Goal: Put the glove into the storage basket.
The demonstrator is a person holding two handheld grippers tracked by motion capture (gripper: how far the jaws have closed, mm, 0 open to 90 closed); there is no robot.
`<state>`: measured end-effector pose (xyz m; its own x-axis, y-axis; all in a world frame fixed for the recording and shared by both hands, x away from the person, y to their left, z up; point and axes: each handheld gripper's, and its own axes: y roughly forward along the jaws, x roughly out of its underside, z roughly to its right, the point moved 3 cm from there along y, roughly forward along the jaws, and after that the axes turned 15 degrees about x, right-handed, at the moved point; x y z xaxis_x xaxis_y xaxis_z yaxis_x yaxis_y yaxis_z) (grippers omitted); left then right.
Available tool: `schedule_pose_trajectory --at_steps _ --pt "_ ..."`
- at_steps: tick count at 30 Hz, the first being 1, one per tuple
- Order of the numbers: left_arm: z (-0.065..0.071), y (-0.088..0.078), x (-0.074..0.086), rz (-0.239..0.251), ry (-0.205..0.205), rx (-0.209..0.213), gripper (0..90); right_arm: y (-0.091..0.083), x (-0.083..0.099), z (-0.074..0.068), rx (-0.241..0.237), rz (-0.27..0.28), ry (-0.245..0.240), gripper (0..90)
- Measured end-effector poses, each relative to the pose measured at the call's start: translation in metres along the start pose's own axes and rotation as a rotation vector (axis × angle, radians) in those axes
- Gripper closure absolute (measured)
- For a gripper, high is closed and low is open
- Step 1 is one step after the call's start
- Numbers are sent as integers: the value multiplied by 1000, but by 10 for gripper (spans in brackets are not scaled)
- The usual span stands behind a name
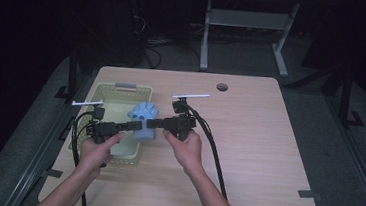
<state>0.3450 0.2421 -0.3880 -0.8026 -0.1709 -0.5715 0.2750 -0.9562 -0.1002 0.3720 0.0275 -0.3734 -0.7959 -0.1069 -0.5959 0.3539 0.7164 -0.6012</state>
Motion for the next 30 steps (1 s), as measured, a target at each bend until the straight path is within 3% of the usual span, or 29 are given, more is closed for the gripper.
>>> schedule_pose_trajectory --at_steps 22,30 --pt "-11 -50 -8 62 -4 -66 753 44 -15 -31 -57 -24 -11 793" --pt "-12 -62 -12 56 -3 -90 753 57 -16 -36 -82 -22 4 793"
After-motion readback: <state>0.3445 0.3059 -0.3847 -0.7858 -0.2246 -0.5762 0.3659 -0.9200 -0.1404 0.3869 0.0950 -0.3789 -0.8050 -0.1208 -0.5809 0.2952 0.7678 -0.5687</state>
